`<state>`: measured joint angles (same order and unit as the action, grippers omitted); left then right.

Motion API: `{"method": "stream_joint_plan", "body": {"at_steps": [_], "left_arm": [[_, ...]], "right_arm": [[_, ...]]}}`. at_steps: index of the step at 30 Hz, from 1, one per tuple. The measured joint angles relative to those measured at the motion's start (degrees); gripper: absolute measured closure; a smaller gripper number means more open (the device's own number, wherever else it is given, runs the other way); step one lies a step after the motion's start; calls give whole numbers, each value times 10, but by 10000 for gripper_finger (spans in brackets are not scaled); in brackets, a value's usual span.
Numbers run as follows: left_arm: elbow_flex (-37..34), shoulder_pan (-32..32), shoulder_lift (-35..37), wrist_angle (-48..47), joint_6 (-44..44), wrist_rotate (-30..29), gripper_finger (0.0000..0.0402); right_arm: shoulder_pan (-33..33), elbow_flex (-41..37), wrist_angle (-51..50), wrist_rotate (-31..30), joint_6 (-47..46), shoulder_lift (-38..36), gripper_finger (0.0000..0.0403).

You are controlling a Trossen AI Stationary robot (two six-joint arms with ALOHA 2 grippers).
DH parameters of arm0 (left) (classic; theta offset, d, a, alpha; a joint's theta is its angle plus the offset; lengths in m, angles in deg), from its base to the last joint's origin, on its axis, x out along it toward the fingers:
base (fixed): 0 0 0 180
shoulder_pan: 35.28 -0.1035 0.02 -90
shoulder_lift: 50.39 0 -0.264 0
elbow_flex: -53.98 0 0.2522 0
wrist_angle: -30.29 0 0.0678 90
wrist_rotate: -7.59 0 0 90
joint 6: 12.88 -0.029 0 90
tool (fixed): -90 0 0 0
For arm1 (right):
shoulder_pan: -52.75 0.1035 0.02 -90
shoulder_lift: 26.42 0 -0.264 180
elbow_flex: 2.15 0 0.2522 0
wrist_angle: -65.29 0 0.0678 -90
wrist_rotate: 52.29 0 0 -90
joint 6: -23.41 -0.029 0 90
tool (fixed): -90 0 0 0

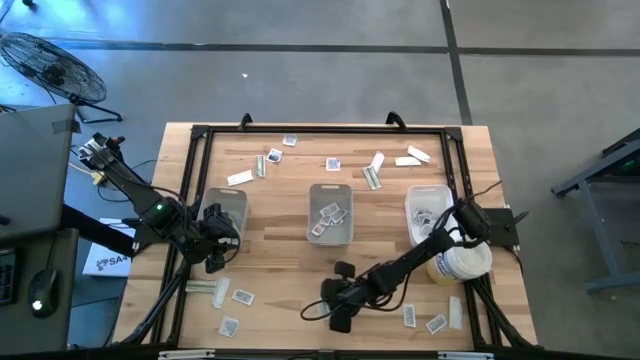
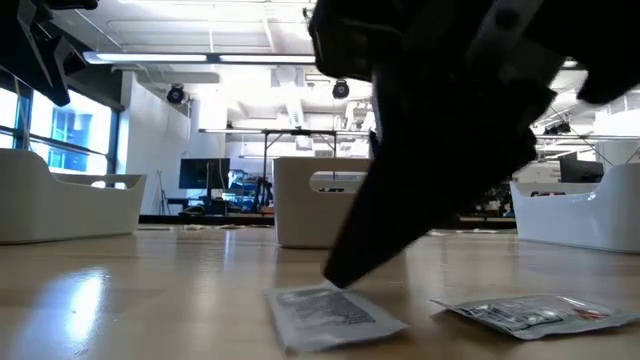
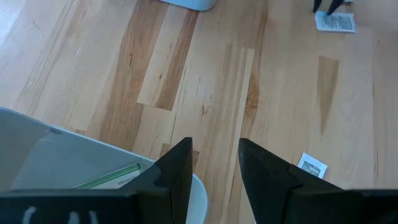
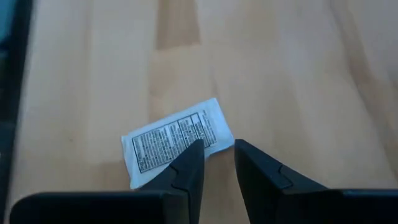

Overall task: Pick & Place First Aid Supplies
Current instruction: Put the ointment pack into the right gray bin

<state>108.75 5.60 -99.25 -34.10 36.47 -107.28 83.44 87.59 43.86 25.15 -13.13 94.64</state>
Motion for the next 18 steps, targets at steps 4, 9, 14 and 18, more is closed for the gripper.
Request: {"method": "stream_joint_plan", "body": {"at_steps": [4,9,14,18], "left_arm": [[0,0,0,0,0,0,273],[0,0,0,0,0,0,273],[0,0,0,0,0,0,273],[0,0,0,0,0,0,273]], "right_arm": [[-9,0,32,22,23,0,320],[-13,0,35,15,41,0,320],[-3,0,33,-18,24,0,320],[13,0,23,-55,23,0,320]]}}
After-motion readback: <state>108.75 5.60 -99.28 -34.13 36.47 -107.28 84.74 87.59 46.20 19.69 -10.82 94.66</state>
